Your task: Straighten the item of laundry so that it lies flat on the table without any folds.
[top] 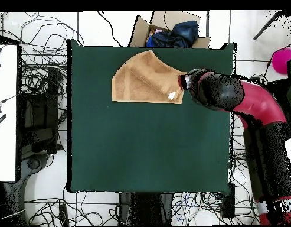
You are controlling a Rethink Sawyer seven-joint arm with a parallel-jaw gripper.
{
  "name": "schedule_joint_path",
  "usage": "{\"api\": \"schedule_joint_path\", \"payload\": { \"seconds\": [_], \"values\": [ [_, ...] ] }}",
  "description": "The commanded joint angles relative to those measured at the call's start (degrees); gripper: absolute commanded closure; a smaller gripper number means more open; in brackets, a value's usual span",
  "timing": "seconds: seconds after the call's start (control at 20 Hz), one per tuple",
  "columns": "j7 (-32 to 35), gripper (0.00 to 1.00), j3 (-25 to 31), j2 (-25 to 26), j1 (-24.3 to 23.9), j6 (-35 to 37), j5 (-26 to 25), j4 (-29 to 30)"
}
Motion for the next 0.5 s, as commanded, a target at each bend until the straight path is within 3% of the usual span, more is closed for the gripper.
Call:
{"api": "schedule_joint_path", "payload": {
  "seconds": [0.05,0.25,0.5],
  "values": [
    [29.89,0.0,-15.32,-11.94,12.22,-5.61,0.21,11.5],
    [31.32,0.0,-14.57,-10.34,12.87,-8.21,5.5,15.33],
    [29.64,0.0,-13.88,-7.85,14.04,-2.82,8.19,15.44]
  ]
}}
